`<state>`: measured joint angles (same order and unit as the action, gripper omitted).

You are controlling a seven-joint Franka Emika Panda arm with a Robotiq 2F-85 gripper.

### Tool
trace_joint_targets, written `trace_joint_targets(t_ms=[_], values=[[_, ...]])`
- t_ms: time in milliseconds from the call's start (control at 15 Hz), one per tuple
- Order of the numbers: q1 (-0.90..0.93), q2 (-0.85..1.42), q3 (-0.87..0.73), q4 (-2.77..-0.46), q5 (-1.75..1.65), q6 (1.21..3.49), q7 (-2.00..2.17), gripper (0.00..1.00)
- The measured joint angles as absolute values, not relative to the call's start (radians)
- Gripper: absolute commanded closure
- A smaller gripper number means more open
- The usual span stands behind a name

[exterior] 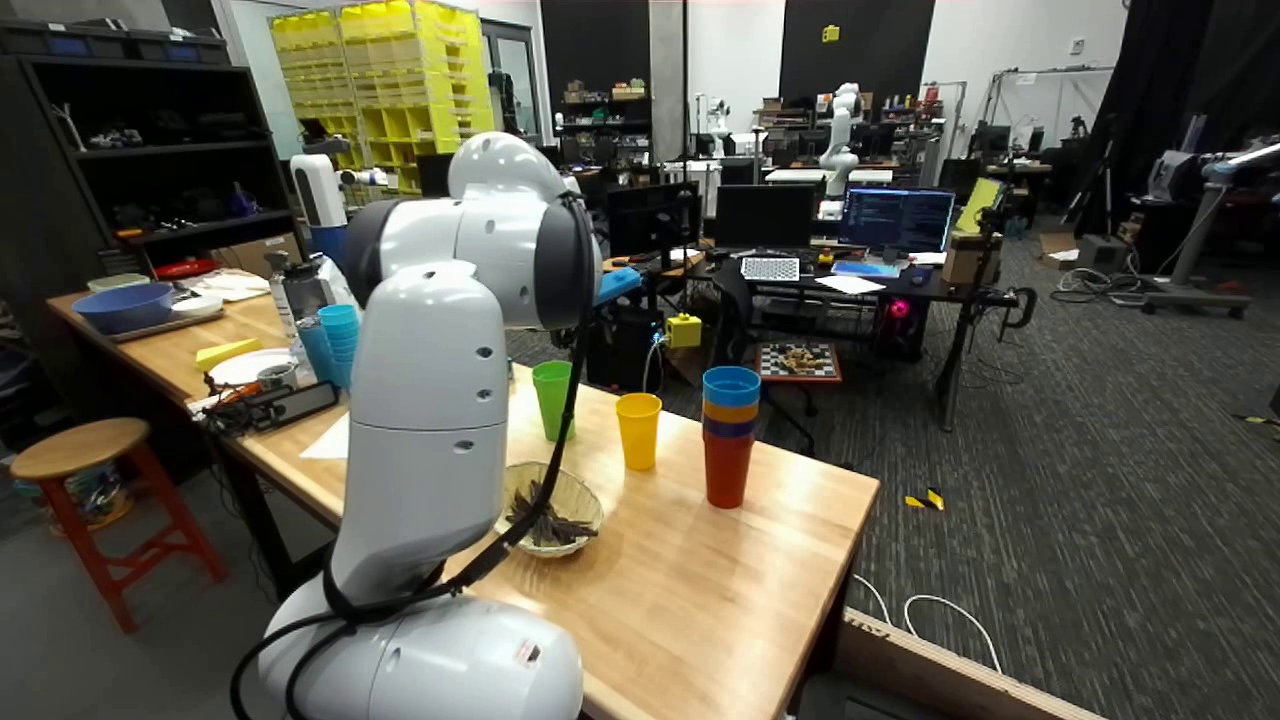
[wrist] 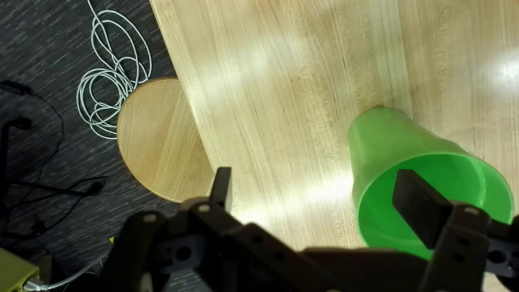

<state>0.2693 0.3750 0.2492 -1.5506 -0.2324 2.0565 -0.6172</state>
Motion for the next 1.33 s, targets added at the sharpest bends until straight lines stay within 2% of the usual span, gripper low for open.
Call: trace_joint_targets(t_ms=[1200, 1267, 1333], values=[[0.266, 0.457, 0.272, -1.492, -0.132, 2.076, -0.618, 0.0], [0.265, 0.463, 0.272, -1.493, -0.132, 2.076, -0.618, 0.25], [0.265, 0.469, 0.272, -1.493, -0.132, 2.076, -0.618, 0.26]])
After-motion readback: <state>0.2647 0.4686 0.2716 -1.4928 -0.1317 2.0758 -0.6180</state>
